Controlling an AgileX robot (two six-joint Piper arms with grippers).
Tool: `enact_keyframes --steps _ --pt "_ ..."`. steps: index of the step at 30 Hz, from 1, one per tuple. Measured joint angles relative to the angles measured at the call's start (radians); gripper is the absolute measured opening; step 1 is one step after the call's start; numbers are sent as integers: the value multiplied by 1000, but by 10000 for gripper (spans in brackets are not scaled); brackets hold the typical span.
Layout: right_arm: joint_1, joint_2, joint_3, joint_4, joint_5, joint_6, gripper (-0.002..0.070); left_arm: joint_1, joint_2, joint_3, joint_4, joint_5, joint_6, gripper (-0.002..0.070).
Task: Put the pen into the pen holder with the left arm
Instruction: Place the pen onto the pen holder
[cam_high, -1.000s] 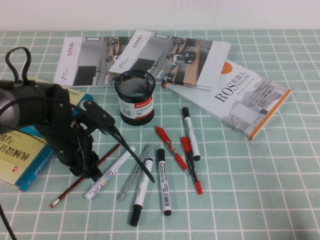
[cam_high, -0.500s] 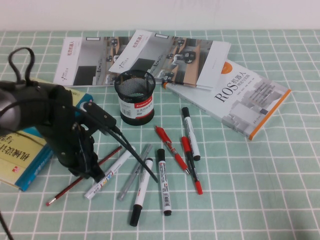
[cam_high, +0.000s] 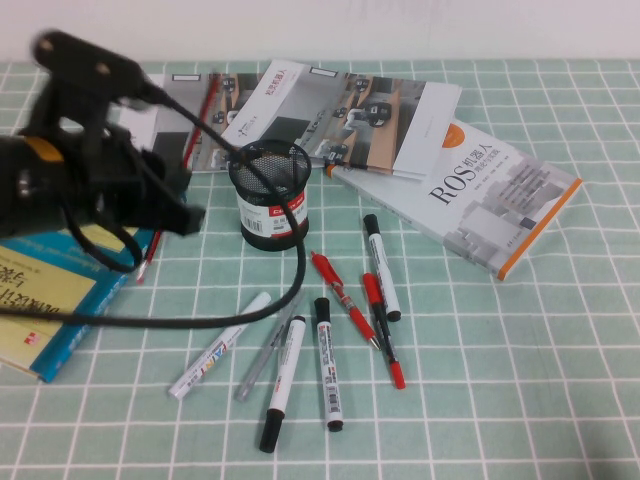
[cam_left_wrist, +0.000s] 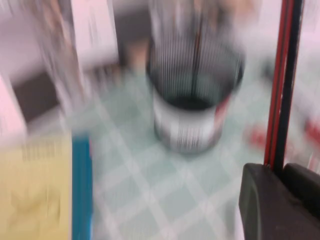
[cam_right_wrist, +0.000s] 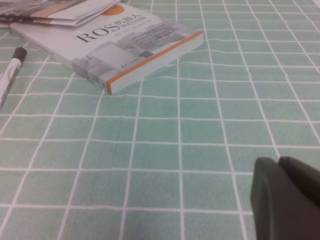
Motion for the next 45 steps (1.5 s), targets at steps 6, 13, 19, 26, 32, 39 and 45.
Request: enact_keyframes --steps 6,13,19,26,32,39,45 --pt "0 0 0 0 0 0 -20 -6 -53 96 -333 -293 210 24" --pt "0 0 0 0 0 0 -20 -7 -45 126 -328 -404 247 24" --pt "0 0 0 0 0 0 -20 -7 -43 126 -314 -360 252 24" --pt "0 0 0 0 0 0 -20 -59 -43 218 -94 -547 39 24" --pt "0 0 0 0 0 0 -20 -67 2 326 331 -948 -485 24" --pt "0 0 0 0 0 0 -20 -67 206 292 439 -1261 -621 24" --pt "0 0 0 0 0 0 -20 -44 380 157 486 -1298 -645 24"
